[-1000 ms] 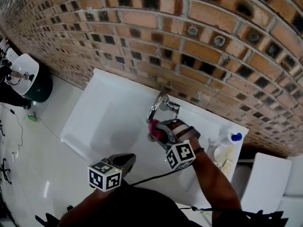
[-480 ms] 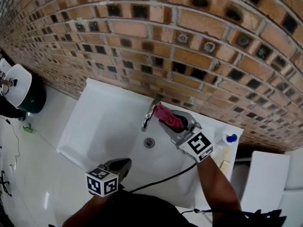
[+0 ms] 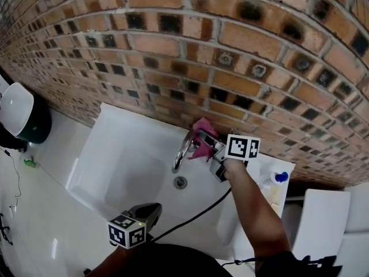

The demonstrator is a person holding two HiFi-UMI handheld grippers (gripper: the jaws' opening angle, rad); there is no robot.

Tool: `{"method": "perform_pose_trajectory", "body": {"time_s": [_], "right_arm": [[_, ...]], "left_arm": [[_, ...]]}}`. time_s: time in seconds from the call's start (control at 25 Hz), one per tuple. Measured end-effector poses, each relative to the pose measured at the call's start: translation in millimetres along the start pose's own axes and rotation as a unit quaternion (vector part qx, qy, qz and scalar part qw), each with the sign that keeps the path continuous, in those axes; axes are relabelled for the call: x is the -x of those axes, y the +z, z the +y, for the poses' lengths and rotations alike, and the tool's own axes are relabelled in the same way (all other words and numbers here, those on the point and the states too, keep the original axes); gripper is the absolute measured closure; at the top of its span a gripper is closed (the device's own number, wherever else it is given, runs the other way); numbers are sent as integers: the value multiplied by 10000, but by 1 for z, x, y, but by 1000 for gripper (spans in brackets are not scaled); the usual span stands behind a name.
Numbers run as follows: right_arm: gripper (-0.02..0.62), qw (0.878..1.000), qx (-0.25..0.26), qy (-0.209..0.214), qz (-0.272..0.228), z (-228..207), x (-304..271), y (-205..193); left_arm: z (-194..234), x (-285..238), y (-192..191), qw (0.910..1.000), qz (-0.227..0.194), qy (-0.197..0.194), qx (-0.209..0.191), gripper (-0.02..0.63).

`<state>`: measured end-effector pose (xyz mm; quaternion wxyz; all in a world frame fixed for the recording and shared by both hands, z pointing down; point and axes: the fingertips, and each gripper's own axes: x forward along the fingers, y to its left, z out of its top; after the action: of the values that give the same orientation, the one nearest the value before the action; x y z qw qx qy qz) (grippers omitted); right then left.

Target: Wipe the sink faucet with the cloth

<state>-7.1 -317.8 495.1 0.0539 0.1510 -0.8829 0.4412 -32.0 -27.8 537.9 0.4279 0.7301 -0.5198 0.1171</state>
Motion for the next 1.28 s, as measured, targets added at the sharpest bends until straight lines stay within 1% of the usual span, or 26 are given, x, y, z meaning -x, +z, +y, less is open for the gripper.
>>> {"method": "perform_pose_trajectory", "body": {"time_s": [0.12,0.28,0.4,0.72,0.92,1.0,1.08,1.2,1.28], "right_arm": [[474,9997,150,-173,127,-9,-8,-5],[474,9993,222,-278,144,-14,-17,-1],[474,9993,186,-283,147,-13,-23,2],[476,9994,-134,-312,-59,-6,-26,12],[476,9986,-131,-429,-282,9,-17,22],[476,9992,23,-260,-304,24,-18,26],[476,9989,341,-191,-277,39,-19,28],[476,9925,1141,-420,-152,56,-17,30],[476,9820,1781,-632,-12,68,-17,30]], "left_arm": [[5,0,1,10000,-27,6,66,603],[11,0,1,9999,-47,28,103,603],[9,-2,1,9999,-74,-11,125,603],[6,0,-2,9998,-98,-97,121,603],[3,6,-1,9997,-176,-149,89,603],[1,11,0,9996,-206,-178,55,603],[0,17,0,9995,-237,-202,13,603],[1,25,-4,9994,-246,-222,-58,603],[0,30,-9,9994,-210,-265,-99,603]]}}
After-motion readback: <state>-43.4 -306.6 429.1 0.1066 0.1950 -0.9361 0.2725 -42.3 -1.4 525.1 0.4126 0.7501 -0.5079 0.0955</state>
